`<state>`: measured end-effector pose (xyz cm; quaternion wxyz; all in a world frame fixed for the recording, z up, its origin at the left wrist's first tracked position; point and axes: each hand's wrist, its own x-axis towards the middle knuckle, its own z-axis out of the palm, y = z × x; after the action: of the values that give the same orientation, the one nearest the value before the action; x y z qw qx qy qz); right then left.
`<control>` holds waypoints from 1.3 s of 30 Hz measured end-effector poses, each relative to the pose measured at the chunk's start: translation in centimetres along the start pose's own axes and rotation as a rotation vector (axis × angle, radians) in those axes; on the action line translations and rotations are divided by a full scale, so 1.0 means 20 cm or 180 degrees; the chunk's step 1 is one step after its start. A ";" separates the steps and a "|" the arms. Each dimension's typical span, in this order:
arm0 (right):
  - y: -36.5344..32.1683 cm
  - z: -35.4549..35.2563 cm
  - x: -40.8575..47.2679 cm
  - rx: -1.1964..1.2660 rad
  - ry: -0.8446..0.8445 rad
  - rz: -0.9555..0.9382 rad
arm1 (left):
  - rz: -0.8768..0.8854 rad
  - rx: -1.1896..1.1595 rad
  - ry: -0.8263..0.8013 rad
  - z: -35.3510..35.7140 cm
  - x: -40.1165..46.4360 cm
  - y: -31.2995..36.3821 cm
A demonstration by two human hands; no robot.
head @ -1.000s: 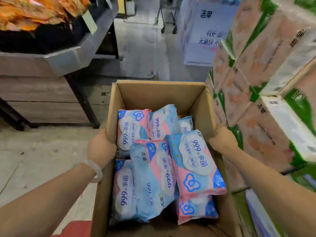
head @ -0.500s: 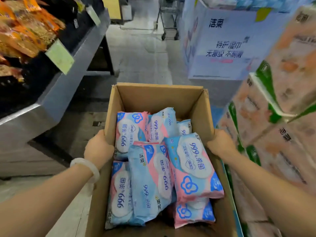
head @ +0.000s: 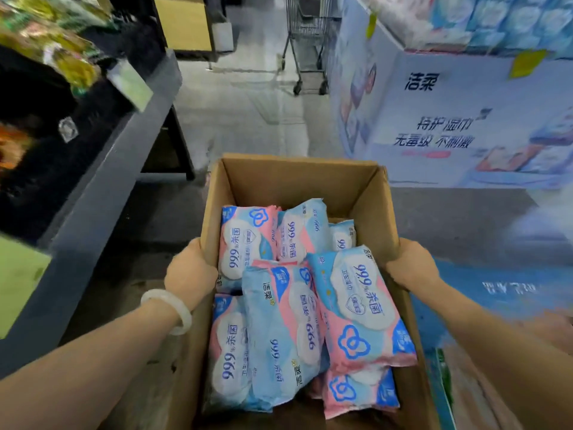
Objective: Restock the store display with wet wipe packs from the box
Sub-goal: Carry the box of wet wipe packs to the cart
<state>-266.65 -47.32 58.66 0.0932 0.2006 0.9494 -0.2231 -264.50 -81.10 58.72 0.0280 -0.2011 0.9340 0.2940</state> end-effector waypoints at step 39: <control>-2.92 -0.63 6.21 0.0095 -0.0148 -0.0187 | -0.0149 -0.0040 -0.0023 0.42 6.26 2.71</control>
<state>-404.48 -47.32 59.35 0.1056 0.1687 0.9490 -0.2444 -401.22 -80.92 59.60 0.0371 -0.2220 0.9270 0.2999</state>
